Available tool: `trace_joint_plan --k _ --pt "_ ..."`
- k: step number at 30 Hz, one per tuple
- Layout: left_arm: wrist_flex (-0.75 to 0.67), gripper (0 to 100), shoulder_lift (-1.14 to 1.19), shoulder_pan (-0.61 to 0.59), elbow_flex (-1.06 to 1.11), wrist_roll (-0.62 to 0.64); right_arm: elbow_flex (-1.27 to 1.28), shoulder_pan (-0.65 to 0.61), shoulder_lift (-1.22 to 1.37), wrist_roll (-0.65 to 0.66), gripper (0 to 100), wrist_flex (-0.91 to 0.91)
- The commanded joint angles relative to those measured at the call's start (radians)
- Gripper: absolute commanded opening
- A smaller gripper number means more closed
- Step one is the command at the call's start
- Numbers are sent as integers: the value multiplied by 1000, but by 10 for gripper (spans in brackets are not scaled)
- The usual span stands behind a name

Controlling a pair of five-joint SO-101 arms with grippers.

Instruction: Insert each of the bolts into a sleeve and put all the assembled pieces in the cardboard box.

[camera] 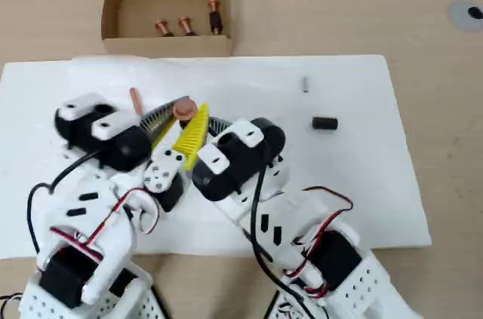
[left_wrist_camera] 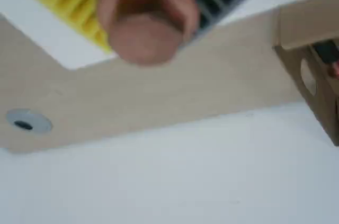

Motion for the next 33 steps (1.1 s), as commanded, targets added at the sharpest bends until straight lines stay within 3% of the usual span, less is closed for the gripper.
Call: trace_joint_plan --k 1,5,11,16,27,29,33 --pt "2 93 4 0 -60 -3 -15 -5 -25 -5 10 2" --pt "18 97 4 0 -78 -3 -15 -5 -25 -5 10 2" --pt "302 171 15 -2 -267 55 -30 -4 -22 -5 9 6" --pt "420 176 81 -26 -385 60 -76 -2 -16 -5 9 32" --pt "624 193 186 -78 -720 61 -200 139 119 -9 9 23" --pt "663 191 217 -132 -798 61 -265 168 220 -18 9 11" --pt "694 163 278 -354 -852 55 -444 249 479 -83 9 -35"
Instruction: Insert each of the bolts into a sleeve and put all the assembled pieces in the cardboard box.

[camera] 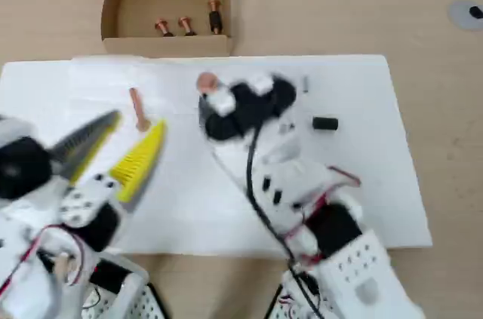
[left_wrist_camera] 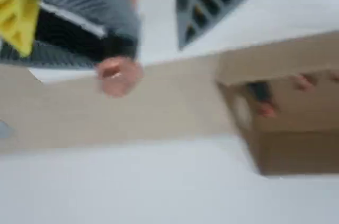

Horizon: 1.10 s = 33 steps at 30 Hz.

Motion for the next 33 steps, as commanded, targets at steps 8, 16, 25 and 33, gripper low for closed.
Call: trace_joint_plan --k 8,16,25,33 --pt "8 123 67 -394 63 2 -624 113 702 -40 9 -63" --pt "6 121 67 -470 141 2 -1112 136 1231 -38 9 -58" --pt "14 121 67 -474 149 2 -1629 176 1751 -35 9 -55" --pt "74 121 67 -480 153 2 -1942 193 2069 -35 12 -55"
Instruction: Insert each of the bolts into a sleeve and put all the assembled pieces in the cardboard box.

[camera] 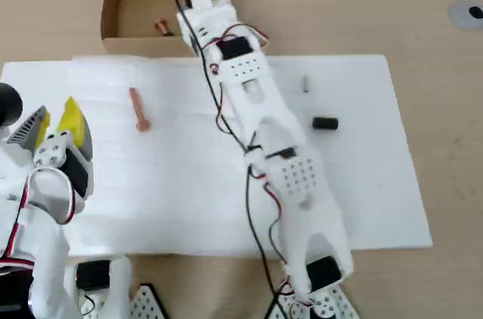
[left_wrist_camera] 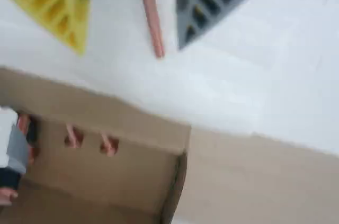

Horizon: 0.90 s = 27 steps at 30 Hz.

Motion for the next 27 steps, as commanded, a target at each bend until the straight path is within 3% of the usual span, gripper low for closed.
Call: trace_joint_plan --k 1,8,15,22,27 --pt "44 121 12 -9 2 2 -191 24 64 -6 13 -25" --pt "98 122 12 -12 0 2 -282 25 206 80 87 -18" --pt "97 125 12 -8 -3 2 -357 21 213 107 171 141" --pt "92 126 12 -9 0 6 -550 25 213 106 263 364" --pt "89 198 48 -11 26 11 -746 45 191 107 264 600"
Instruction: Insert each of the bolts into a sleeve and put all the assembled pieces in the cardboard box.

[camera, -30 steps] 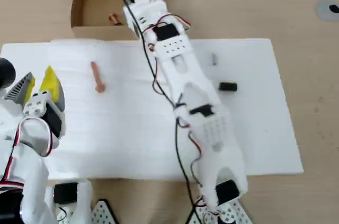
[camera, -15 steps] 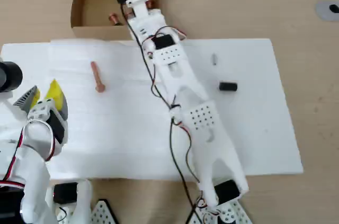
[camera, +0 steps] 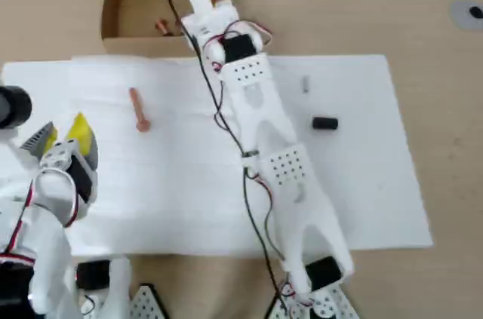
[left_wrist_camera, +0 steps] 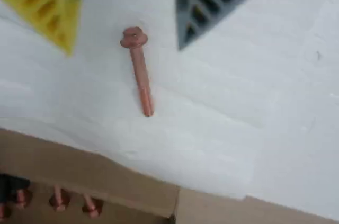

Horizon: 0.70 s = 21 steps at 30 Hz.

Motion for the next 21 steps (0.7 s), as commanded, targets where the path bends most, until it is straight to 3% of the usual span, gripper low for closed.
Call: trace_joint_plan --k 1,12,17,21 --pt "-12 208 50 -8 28 20 -111 47 -79 9 264 161" --pt "-87 210 466 -5 8 192 -110 216 -489 9 264 738" --pt "-86 210 648 -8 -52 170 -87 291 -619 21 264 749" --pt "-83 210 780 11 -68 173 73 328 -702 80 264 750"
